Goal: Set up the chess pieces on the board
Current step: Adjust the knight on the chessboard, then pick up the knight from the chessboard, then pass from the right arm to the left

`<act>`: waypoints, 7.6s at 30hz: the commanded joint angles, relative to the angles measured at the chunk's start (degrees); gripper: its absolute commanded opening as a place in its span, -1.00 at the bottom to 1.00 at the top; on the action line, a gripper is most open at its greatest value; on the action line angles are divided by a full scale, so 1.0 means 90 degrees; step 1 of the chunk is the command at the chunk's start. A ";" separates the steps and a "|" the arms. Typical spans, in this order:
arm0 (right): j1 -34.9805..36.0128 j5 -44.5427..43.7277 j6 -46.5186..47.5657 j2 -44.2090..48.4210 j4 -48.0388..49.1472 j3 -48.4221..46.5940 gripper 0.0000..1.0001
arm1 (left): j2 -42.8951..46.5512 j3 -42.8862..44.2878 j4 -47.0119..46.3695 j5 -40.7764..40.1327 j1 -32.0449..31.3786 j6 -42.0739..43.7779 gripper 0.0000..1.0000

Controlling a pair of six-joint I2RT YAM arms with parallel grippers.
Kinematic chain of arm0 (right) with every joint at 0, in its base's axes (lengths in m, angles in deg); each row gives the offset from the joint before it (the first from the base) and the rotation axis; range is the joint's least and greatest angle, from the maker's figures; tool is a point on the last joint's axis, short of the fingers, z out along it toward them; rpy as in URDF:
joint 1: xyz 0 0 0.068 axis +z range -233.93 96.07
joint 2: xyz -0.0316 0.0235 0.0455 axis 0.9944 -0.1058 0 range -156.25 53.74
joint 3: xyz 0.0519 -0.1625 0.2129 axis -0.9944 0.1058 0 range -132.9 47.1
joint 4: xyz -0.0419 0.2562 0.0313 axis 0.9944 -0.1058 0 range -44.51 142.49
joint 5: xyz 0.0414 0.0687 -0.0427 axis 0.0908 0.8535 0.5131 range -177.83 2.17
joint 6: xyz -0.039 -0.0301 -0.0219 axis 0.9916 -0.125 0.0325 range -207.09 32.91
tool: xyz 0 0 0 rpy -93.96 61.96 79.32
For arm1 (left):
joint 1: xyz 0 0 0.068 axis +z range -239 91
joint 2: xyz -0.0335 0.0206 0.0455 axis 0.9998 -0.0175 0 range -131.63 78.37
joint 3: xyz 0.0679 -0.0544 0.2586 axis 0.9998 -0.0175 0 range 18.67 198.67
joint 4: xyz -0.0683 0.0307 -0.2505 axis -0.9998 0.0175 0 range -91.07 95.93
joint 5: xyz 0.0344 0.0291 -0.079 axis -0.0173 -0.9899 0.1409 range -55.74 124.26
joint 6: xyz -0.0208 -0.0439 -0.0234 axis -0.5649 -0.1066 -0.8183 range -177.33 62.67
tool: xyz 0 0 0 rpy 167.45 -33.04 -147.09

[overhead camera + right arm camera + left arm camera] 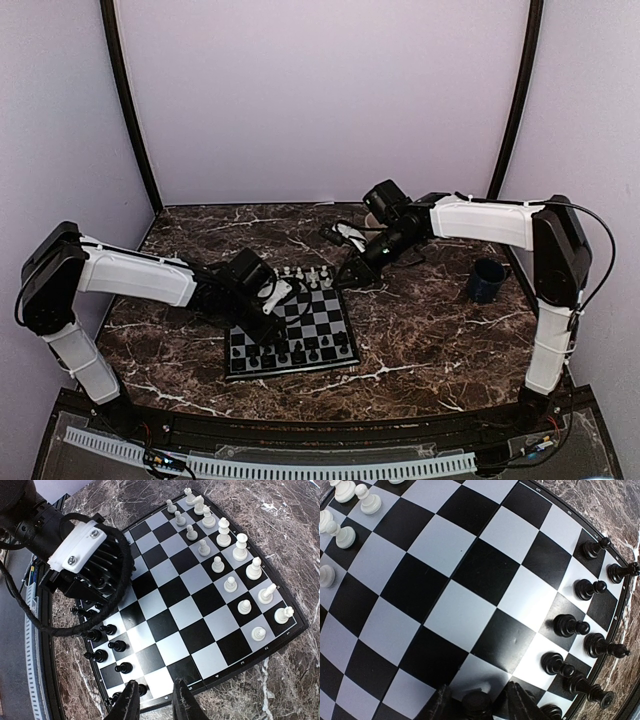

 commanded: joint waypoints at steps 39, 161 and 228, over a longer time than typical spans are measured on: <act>-0.0046 -0.0164 0.0207 -0.0184 -0.0146 -0.0228 -0.50 | 0.0194 0.0131 0.0820 -0.0612 -0.0022 0.0742 -0.24; 0.2490 -0.2677 0.3078 -0.3269 -0.2102 -0.3666 -0.71 | 0.3412 -0.1414 -0.0638 -0.0111 0.2081 -0.1158 -0.11; 0.0931 -0.0749 0.0192 -0.1150 -0.0206 -0.2701 -0.66 | 0.0417 -0.1701 -0.7829 0.3092 0.1775 -0.6877 -0.85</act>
